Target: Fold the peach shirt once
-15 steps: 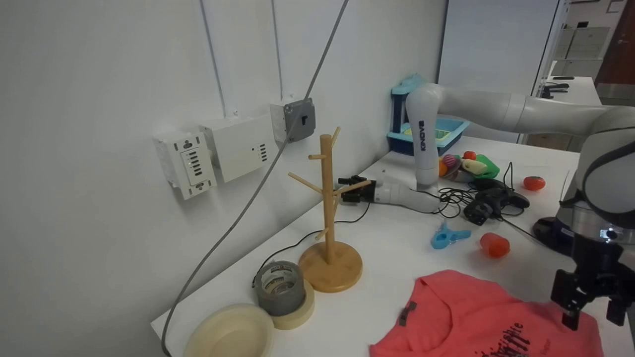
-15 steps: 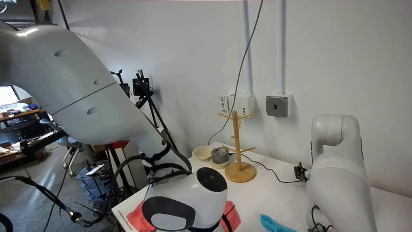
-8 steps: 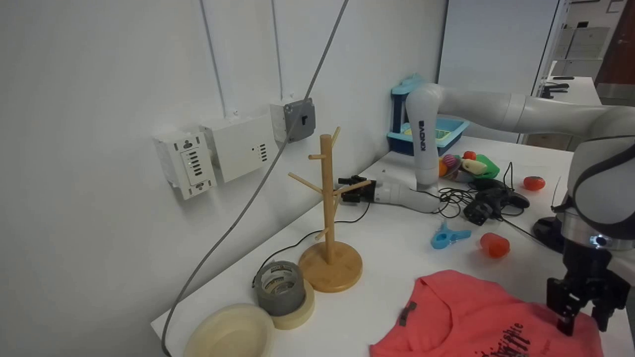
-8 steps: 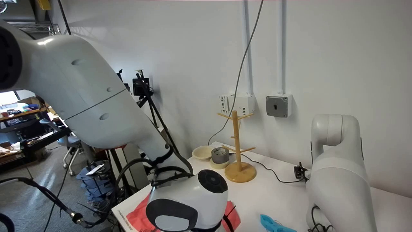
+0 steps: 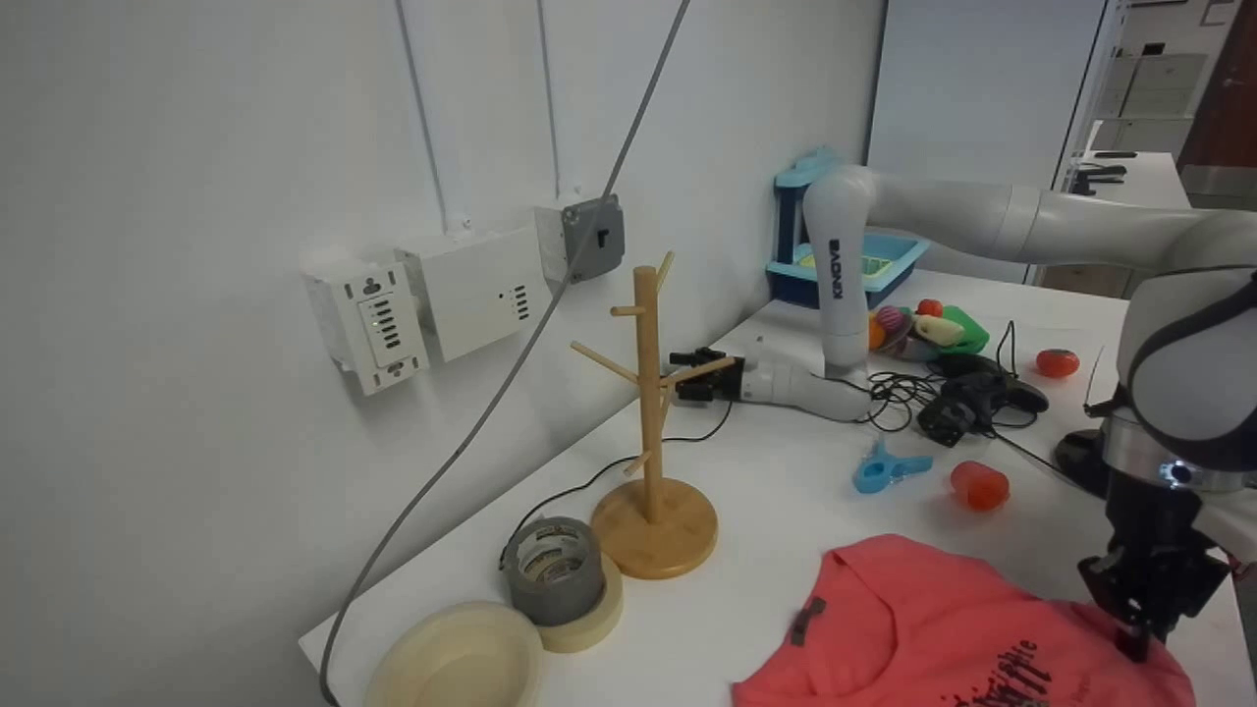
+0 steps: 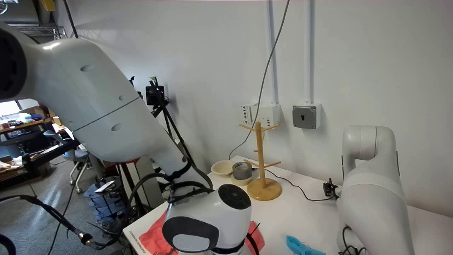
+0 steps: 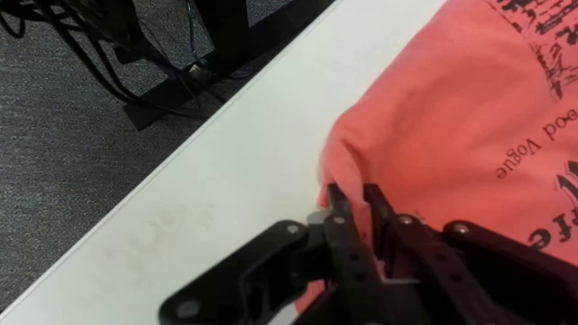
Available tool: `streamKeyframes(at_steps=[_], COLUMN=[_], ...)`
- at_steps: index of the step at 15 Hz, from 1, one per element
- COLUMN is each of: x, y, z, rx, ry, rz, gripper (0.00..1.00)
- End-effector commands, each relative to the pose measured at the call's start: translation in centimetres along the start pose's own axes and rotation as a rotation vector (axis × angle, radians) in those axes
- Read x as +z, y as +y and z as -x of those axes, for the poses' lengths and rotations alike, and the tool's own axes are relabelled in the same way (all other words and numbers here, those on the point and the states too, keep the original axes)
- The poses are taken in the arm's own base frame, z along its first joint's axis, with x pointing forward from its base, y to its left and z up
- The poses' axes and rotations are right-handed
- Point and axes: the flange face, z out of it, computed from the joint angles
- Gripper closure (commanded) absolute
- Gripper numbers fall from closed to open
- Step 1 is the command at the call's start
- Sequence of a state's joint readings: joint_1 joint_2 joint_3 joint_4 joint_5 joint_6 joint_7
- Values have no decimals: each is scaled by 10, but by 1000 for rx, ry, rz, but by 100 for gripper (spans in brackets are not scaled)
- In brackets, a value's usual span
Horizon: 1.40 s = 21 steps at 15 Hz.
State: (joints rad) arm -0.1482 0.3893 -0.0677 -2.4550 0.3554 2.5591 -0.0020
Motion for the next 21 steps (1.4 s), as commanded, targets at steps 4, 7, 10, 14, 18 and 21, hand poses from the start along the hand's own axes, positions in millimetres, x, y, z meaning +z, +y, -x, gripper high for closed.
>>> streamKeyframes(at_steps=[4, 7, 10, 14, 18, 21], x=[-31, -52, -77, -103, -124, -130], y=[10, 21, 33, 29, -5, -37], z=[-3, -6, -8, -5, 17, 44], rx=[15, 42, 73, 62, -48, -172], ry=[79, 135, 207, 274, 311, 316], rz=[-11, -6, -3, 7, 24, 49], gripper=[98, 98, 98, 98, 98, 98])
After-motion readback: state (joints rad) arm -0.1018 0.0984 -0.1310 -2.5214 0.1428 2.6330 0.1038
